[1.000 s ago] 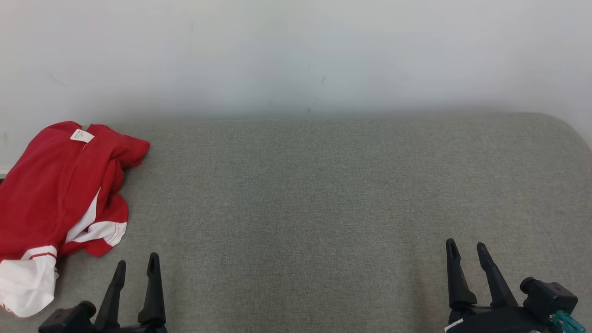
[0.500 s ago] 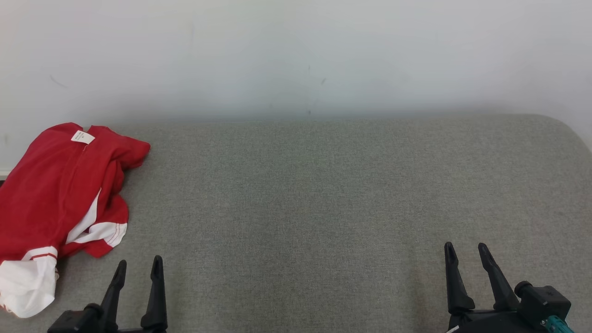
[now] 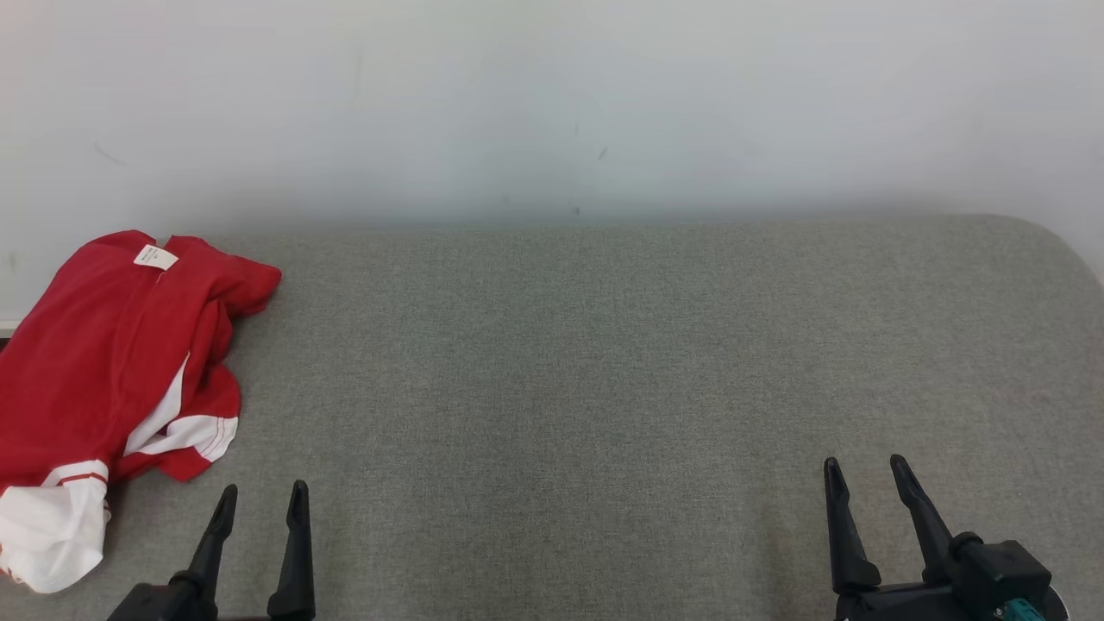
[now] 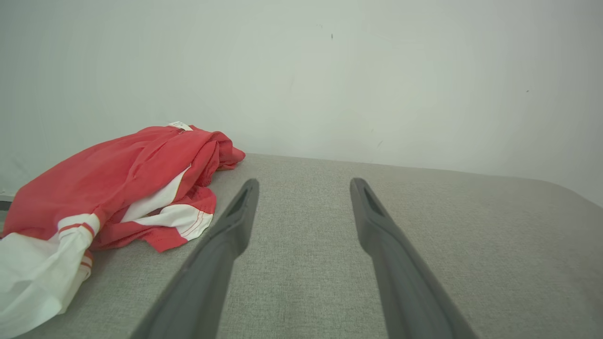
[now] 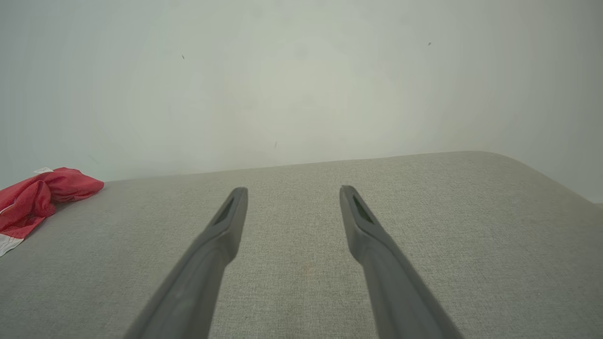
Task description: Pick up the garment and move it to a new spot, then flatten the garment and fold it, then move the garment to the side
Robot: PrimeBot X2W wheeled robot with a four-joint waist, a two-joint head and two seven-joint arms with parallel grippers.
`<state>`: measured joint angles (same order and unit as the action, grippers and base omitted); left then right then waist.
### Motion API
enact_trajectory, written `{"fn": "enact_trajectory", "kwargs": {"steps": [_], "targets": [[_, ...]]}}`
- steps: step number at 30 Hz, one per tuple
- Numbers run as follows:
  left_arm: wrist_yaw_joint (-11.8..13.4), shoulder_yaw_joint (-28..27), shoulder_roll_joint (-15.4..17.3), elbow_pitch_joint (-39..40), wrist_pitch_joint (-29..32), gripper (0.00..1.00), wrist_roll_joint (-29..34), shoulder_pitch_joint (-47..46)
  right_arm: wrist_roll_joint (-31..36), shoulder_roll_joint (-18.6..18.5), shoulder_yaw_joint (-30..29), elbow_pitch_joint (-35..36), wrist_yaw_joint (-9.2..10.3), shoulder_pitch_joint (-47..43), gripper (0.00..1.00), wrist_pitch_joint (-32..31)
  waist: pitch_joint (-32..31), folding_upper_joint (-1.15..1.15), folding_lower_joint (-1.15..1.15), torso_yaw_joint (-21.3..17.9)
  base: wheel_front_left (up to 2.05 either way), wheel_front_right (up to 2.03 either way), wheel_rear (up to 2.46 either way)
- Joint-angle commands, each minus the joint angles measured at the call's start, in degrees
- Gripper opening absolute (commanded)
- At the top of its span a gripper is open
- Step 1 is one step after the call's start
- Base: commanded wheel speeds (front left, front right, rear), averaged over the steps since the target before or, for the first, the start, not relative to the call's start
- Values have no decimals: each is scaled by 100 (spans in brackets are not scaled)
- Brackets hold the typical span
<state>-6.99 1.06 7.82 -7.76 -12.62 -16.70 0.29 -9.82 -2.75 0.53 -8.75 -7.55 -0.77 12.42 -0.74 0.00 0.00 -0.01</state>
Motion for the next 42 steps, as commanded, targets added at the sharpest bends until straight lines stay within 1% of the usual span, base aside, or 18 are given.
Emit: {"fn": "enact_trajectory", "kwargs": {"steps": [1, 7, 14, 20, 25, 30, 42], "targets": [[26, -2, 34, 44, -60, 100, 156, 58, 153, -20, -3, 32, 10, -39, 100, 44, -1, 0, 0, 3, 0, 0, 0], [31, -8, 20, 45, -127, 100, 346, 86, 370, -20, -17, 44, 11, -71, 100, 101, -1, 0, 0, 2, 0, 0, 0], [40, -34, 25, -15, -210, 100, 510, 104, 394, -20, -60, 55, 11, -101, 100, 184, 11, 0, 0, -7, 0, 0, 0], [86, -40, 59, -10, -165, 100, 638, 118, 555, -21, -88, 61, 12, -108, 100, 232, 12, 0, 0, -10, 0, 0, 0], [81, -109, 17, 31, -109, 100, 427, 130, 430, -20, -122, 55, 12, -106, 100, 206, 4, 0, 0, -3, 0, 0, 0], [103, -176, 44, 71, -9, 100, 303, 159, 362, -20, -136, 49, 12, -119, 100, 195, -11, 0, 0, 9, 0, 0, 0], [162, -103, 111, 155, 72, 100, 295, 200, 282, -21, -109, 9, 12, -91, 100, 181, -32, 0, 0, 25, 0, 0, 0]]}}
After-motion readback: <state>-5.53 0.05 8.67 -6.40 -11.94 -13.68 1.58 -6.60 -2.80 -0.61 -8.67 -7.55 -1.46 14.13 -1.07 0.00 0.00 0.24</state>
